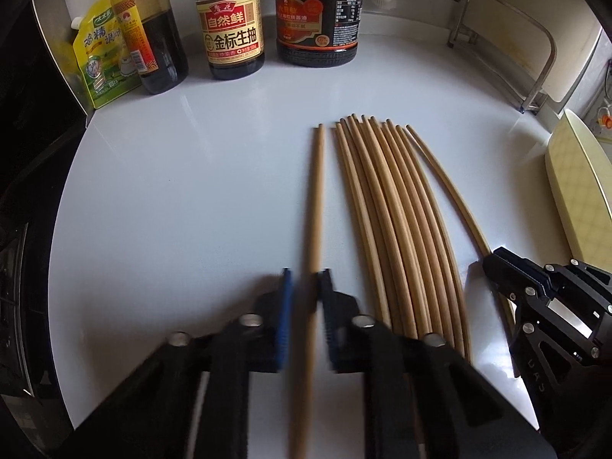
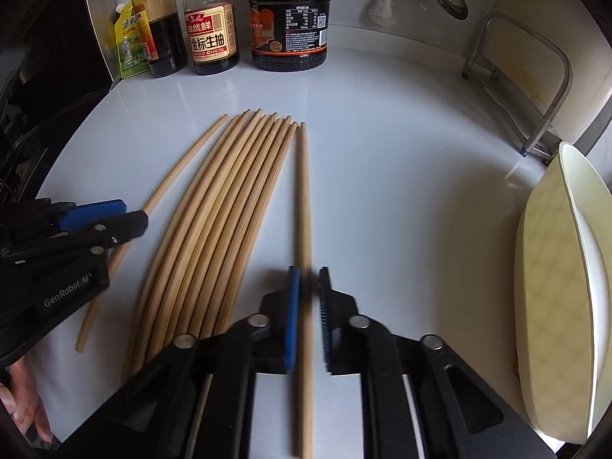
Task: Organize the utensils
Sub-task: 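Carry the gripped chopstick with the right gripper while the left gripper carries its own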
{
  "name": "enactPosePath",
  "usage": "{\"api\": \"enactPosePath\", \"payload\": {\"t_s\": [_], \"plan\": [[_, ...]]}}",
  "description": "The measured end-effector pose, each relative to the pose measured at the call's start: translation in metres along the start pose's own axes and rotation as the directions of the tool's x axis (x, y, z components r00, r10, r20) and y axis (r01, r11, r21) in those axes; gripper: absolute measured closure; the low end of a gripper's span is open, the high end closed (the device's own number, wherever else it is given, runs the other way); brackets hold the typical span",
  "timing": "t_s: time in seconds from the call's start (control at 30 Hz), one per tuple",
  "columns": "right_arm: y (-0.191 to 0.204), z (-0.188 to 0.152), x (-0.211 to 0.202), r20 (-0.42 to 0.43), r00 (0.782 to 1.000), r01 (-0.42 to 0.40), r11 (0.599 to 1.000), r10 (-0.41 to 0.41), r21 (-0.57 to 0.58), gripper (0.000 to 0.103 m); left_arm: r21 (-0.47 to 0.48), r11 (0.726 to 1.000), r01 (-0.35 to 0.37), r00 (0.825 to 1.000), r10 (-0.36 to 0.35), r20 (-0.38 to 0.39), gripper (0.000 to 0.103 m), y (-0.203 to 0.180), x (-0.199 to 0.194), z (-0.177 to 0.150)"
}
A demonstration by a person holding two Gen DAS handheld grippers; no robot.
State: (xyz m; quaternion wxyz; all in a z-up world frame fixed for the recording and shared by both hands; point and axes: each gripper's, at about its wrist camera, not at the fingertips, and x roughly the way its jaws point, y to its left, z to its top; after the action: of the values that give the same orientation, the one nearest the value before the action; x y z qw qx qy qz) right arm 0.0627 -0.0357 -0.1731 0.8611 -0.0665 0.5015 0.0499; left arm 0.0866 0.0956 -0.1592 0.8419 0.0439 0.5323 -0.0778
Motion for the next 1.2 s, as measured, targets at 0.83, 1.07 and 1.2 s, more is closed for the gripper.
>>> {"api": "enactPosePath", "payload": {"t_s": [0.83, 1.07, 1.2], "plan": [[-0.064, -0.009, -0.106, 0.121, 0.988, -0.123, 0.964, 0.096, 0.236, 0.097, 0.101, 0.990, 0.100, 0.994, -0.105, 0.042, 0.096, -0.052, -0.084, 0.028], [-0.131, -0.030, -0.146, 0.156, 0.988, -0.036, 0.944, -0.016, 0.329, 0.097, 0.209, 0.960, 0.185, 0.975, -0.206, 0.084, 0.096, -0.129, -0.115, 0.052], [-0.172, -0.042, -0.163, 0.170, 0.982, 0.008, 0.923, -0.079, 0.385, 0.097, 0.274, 0.933, 0.235, 0.959, -0.269, 0.093, 0.096, -0.177, -0.126, 0.062]]}}
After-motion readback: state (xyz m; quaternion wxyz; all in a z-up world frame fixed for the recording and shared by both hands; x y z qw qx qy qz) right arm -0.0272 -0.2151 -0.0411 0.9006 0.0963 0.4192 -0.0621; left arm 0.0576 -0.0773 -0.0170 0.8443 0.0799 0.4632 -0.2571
